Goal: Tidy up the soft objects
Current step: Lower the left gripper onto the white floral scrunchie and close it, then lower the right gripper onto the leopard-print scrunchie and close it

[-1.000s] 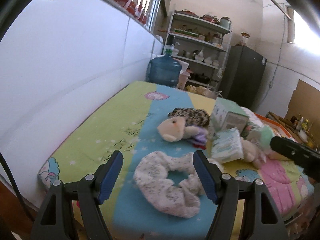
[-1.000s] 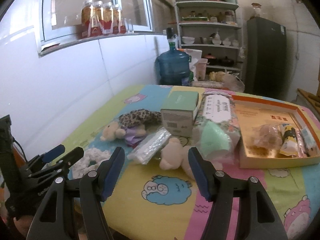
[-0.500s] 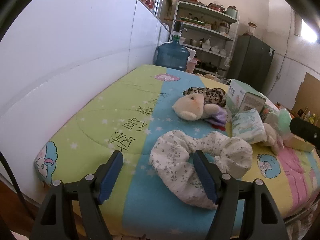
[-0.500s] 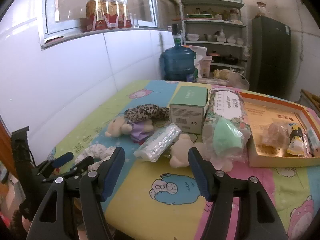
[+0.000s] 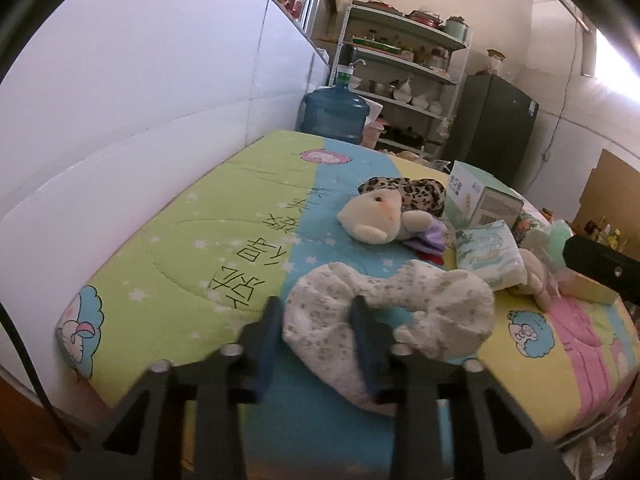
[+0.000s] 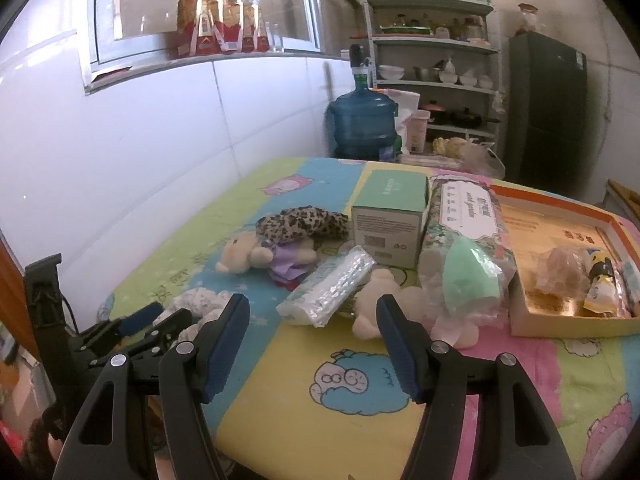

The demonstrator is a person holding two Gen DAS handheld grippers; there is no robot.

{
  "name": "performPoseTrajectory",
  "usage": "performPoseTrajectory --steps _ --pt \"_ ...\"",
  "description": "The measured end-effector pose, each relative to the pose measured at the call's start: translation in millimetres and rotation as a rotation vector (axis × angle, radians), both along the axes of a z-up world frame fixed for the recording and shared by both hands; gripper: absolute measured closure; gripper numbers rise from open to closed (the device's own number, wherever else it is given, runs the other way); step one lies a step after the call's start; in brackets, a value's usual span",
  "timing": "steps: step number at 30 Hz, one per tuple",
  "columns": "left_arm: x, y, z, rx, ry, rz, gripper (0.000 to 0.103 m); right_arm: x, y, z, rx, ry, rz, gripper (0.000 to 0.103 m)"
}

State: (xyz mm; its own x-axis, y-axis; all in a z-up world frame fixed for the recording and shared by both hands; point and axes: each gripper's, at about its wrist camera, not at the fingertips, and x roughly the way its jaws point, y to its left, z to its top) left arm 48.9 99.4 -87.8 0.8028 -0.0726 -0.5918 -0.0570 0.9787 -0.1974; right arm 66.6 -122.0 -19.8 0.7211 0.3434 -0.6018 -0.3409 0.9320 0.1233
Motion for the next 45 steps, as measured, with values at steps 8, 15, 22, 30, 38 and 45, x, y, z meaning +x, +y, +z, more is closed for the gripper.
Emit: performPoseTrajectory --steps 8,15,22,30,38,45 --pt "-1 -1 7 -0.017 -0.031 -0.018 0.092 6 9 2 0.006 -0.003 0.027 0.035" --pt "-1 7 23 -0.018 -0.089 0.003 0.092 29 30 11 0.041 -0.029 0.076 0.035" --pt "-1 14 39 -0.003 -0.155 0.035 0.092 81 53 3 0.046 0.02 0.045 0.035" --pt "10 24 44 -0.001 -0.189 0.036 0.092 124 70 -18 0.002 0.103 -0.002 0.048" --pt "23 31 39 -0.022 -0.176 0.025 0.092 129 73 -31 -0.018 0.121 0.008 0.089" --pt "20 32 43 -0.021 -0.195 0.023 0.092 117 75 -16 -0.018 0.05 0.028 0.094"
